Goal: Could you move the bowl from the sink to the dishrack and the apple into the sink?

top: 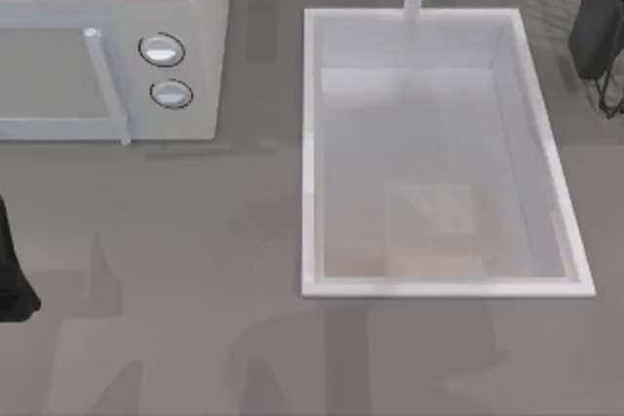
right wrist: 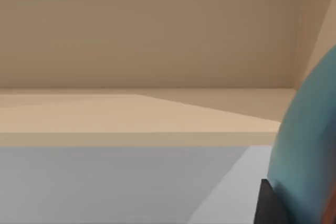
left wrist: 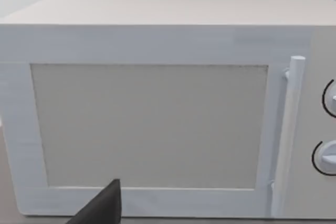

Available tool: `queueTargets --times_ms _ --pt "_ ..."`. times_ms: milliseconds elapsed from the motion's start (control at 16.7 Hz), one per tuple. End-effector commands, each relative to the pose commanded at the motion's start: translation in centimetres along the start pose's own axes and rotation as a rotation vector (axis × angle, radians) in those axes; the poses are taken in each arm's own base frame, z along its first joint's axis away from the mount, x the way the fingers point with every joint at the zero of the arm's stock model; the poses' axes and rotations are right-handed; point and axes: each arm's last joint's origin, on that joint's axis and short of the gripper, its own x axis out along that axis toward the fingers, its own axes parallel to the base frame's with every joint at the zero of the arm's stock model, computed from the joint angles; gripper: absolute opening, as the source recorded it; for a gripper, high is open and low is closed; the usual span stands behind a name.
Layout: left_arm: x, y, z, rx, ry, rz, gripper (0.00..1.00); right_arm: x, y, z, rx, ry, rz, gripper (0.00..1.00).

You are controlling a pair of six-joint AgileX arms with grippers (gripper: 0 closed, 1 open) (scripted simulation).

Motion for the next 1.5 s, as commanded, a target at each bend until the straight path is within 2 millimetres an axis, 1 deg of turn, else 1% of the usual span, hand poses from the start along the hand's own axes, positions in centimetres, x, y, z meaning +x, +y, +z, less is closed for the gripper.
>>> queueTargets --times_ms 120,240,360,480,600,840,1500 --pt "0.0 0.0 0.0 0.000 0.000 0.000 1.00 1.8 -0.1 -3.2 -0.004 -0.010 -0.002 0.00" --pt "0.0 0.0 0.0 0.000 0.000 0.000 1.00 3.1 0.0 -6.4 -0.007 -0.019 -0.003 0.00" --pt "0.0 0.0 0.0 0.000 0.000 0.000 1.00 3.8 0.4 -9.4 -0.008 -0.023 -0.004 0.00" --pt "0.0 0.0 0.0 0.000 0.000 0.000 1.00 4.1 0.8 -11.7 -0.007 -0.017 -0.004 0.00" --pt "0.0 0.0 0.0 0.000 0.000 0.000 1.00 4.2 1.1 -13.1 -0.005 -0.008 -0.003 0.00" --pt "0.0 0.0 0.0 0.000 0.000 0.000 1.00 4.2 1.1 -13.2 -0.004 -0.007 -0.003 0.00" --pt "0.0 0.0 0.0 0.000 0.000 0.000 1.00 4.2 1.1 -13.2 -0.004 -0.007 -0.003 0.83"
